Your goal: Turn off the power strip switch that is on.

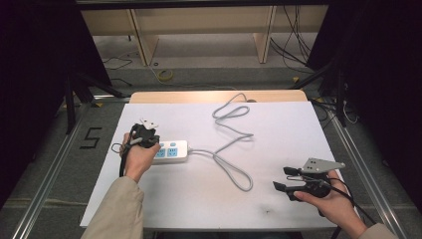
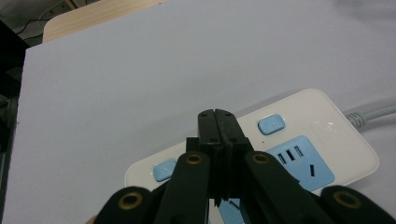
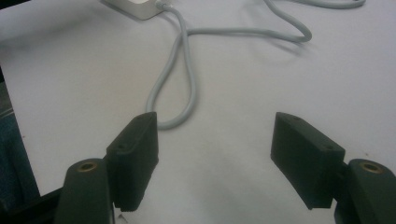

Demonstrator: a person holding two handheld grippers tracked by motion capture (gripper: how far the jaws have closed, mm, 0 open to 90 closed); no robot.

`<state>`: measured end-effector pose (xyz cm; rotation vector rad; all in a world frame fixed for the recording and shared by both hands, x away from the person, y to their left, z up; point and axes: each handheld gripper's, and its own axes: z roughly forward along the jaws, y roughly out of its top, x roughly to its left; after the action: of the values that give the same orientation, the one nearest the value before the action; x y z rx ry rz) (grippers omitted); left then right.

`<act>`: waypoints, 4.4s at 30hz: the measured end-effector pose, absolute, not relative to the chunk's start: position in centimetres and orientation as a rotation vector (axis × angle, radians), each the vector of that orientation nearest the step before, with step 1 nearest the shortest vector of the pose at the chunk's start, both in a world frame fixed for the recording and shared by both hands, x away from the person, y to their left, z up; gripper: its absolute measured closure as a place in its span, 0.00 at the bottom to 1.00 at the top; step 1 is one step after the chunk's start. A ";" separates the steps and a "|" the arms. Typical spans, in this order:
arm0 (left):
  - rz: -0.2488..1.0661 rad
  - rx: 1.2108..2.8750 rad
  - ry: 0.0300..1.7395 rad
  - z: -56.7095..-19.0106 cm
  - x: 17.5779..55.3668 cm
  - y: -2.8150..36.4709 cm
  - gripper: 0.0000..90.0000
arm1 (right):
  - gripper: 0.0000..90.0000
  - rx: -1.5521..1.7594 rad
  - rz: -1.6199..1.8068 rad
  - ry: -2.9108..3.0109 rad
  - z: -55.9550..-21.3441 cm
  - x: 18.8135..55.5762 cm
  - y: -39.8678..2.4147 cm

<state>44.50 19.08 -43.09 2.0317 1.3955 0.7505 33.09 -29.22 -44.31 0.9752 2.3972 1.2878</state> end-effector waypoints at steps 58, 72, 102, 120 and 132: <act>0.685 2.116 1.437 -45.1 47.1 18.4 1.00 | 0.36 0.977 1.278 2.404 -44.4 33.1 -29.2; 0.664 2.149 1.448 -45.4 47.3 18.4 1.00 | 0.36 0.976 1.279 2.403 -44.4 33.1 -29.2; 0.680 2.232 1.444 -45.2 47.4 17.6 1.00 | 0.36 0.973 1.272 2.410 -44.4 33.1 -29.1; 0.683 2.266 1.446 -45.1 47.7 17.3 1.00 | 0.36 0.973 1.267 2.416 -44.4 33.1 -29.0; 0.697 2.292 1.442 -45.1 47.8 17.0 1.00 | 0.36 0.973 1.267 2.416 -44.4 33.0 -29.0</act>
<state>47.79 17.01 -45.13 2.2919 1.4417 0.6972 33.03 -29.03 -44.43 0.9731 2.4163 1.2675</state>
